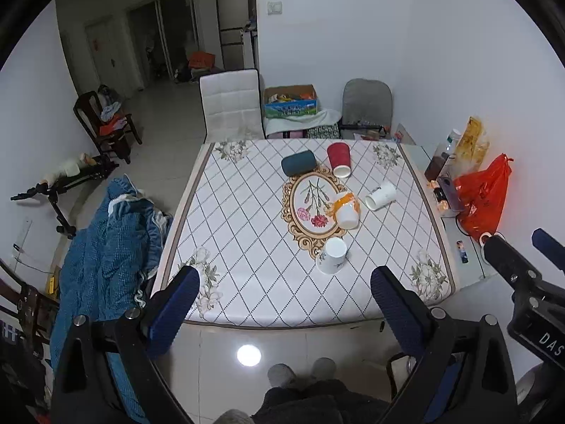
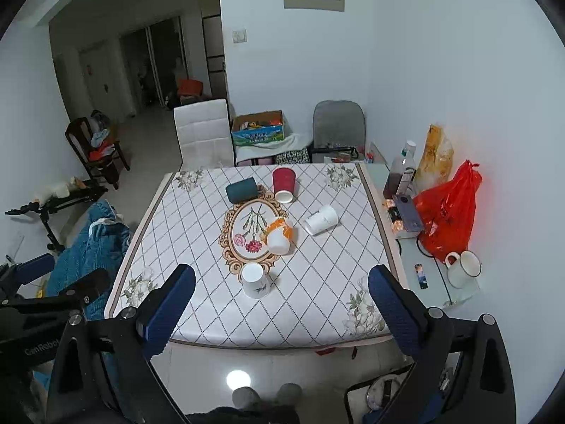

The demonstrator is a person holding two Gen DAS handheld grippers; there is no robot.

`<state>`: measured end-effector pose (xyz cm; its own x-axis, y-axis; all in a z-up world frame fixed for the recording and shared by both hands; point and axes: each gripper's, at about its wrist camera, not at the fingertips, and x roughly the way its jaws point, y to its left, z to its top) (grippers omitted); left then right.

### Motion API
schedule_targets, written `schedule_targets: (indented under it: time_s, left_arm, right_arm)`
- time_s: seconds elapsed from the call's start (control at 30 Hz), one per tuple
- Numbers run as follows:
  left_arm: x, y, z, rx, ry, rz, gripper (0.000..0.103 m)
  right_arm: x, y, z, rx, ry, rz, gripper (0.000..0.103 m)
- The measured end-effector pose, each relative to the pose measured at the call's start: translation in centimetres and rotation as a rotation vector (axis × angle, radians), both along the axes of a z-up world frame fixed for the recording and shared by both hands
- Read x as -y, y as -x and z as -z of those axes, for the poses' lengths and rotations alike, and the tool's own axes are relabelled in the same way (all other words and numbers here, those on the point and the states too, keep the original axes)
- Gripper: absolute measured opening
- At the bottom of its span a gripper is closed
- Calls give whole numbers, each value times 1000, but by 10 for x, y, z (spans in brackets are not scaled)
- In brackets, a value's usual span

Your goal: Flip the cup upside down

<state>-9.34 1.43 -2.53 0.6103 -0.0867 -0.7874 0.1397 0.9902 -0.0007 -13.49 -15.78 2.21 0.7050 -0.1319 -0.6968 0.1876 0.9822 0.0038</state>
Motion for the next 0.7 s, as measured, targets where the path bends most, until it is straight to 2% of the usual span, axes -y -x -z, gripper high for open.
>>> schedule_targets:
  time_s: [0.3,0.7]
  left_arm:
    - [5,5,-9,15,18,-34,99]
    - [15,1,-10,21,4,-64,99]
  right_arm:
    - [8,0,-13,7,-1,-22,101]
    - [21,-15,-2,-20,-10,-57,101]
